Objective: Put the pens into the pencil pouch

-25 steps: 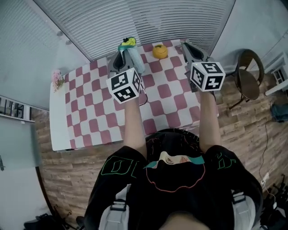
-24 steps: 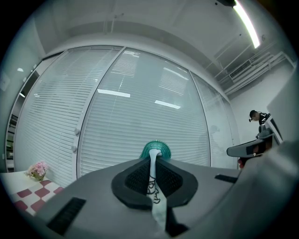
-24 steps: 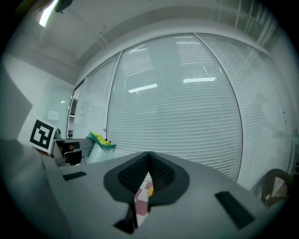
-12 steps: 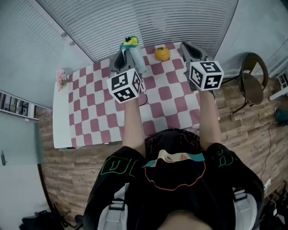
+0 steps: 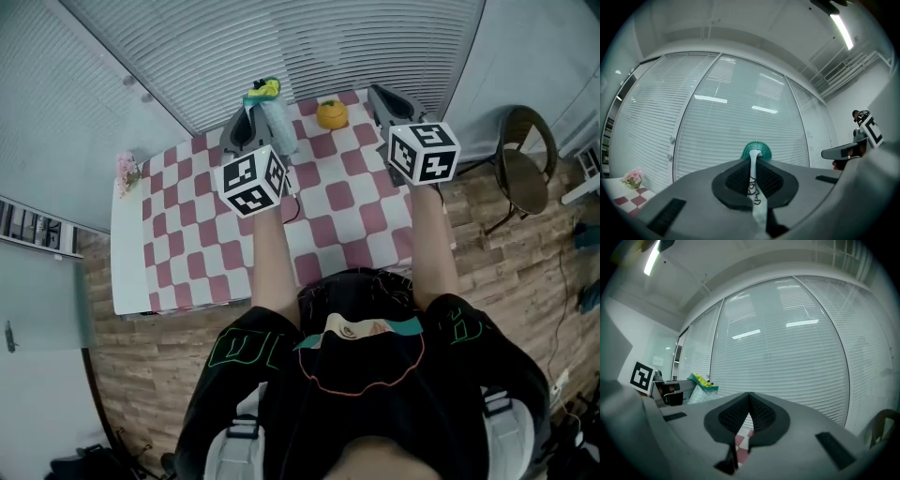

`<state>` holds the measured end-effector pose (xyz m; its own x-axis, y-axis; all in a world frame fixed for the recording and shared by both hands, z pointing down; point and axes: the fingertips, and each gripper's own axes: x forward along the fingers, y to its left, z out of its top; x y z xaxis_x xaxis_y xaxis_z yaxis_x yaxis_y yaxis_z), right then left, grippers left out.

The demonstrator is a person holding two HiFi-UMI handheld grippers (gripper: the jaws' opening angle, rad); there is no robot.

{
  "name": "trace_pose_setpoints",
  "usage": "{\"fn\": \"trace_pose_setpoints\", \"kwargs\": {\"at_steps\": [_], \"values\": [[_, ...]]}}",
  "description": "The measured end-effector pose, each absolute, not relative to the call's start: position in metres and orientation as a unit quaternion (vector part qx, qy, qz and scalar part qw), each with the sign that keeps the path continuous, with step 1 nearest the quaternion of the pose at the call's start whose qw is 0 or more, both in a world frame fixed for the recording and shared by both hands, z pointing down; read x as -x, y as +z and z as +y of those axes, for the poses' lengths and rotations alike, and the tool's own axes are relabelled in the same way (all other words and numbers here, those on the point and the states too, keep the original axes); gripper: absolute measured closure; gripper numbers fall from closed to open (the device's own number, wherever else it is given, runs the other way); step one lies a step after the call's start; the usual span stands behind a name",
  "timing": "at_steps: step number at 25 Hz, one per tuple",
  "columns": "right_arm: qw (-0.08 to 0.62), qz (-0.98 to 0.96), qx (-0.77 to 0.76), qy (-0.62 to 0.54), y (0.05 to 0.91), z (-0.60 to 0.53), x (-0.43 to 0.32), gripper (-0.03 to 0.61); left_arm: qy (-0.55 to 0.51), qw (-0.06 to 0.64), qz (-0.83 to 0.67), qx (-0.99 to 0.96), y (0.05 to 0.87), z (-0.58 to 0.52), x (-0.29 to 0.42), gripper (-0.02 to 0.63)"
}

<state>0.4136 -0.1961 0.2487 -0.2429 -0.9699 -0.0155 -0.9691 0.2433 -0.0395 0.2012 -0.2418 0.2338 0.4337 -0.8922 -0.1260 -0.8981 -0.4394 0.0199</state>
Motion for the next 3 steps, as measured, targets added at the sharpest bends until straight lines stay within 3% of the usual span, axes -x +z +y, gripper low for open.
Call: {"fn": "trace_pose_setpoints", "kwargs": {"at_steps": [3], "values": [[0.018, 0.787, 0.616, -0.010, 0.2478, -0.1958, -0.4156, 0.577, 0.059, 0.025, 0.529, 0.846, 0.2332, -0.2416, -0.2018, 0.611]]}}
